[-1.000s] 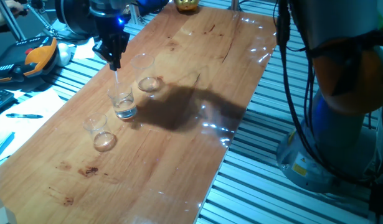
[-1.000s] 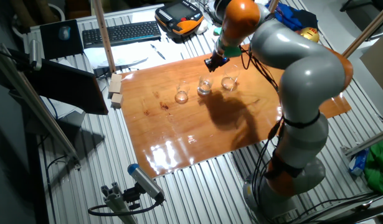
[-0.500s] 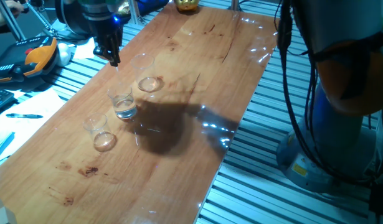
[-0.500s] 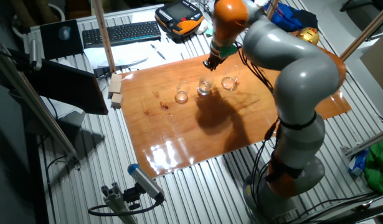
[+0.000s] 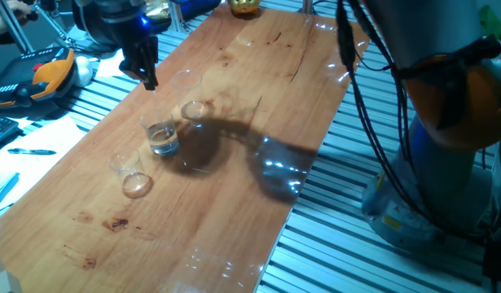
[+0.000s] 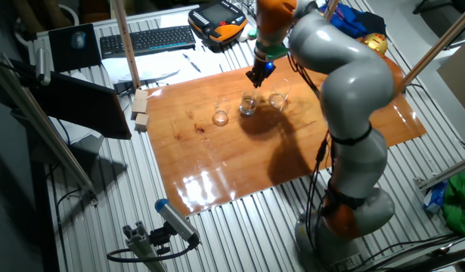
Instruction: Stir the beaker with a glass rod
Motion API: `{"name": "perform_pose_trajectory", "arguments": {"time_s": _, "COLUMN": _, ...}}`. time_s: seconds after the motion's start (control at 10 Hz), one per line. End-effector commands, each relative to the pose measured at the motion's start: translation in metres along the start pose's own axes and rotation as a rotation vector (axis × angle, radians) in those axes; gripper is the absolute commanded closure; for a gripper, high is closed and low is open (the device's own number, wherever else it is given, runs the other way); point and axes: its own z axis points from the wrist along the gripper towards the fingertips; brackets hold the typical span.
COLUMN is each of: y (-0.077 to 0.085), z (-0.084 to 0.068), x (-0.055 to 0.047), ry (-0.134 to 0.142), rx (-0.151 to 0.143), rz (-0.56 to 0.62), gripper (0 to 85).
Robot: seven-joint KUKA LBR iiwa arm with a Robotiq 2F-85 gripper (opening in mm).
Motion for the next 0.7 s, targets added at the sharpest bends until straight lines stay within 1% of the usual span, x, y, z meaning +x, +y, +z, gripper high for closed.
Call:
{"name": "perform_pose_trajectory", "arguments": {"time_s": 0.0, "y": 0.000, "z": -0.001, "x": 0.000, "ry": -0.085, "rx": -0.032, "rz": 0.111, "gripper": 85.0}}
{"name": "perform_pose_trajectory", "arguments": {"time_s": 0.1, "y": 0.001, "z": -0.003, "x": -0.002, "ry": -0.135, "rx": -0.022, "rz": 0.121, "gripper": 85.0}}
{"name": "perform_pose_trajectory", "arguments": {"time_s": 0.2, "y": 0.000, "z": -0.003, "x": -0.002, "ry": -0.173, "rx": -0.011, "rz": 0.117, "gripper": 85.0}}
{"name": "perform_pose_trajectory", "arguments": {"time_s": 0.3, "y": 0.000, "z": -0.004, "x": -0.002, "ry": -0.203, "rx": 0.018, "rz": 0.080, "gripper": 85.0}}
{"name": "perform_pose_trajectory", "arguments": {"time_s": 0.4, "y": 0.000, "z": -0.006, "x": -0.002, "ry": -0.225, "rx": 0.078, "rz": 0.018, "gripper": 85.0}}
{"name": "perform_pose_trajectory", "arguments": {"time_s": 0.5, "y": 0.000, "z": -0.009, "x": -0.002, "ry": -0.227, "rx": 0.127, "rz": -0.031, "gripper": 85.0}}
{"name": "perform_pose_trajectory", "arguments": {"time_s": 0.6, "y": 0.000, "z": -0.012, "x": -0.002, "ry": -0.214, "rx": 0.164, "rz": -0.070, "gripper": 85.0}}
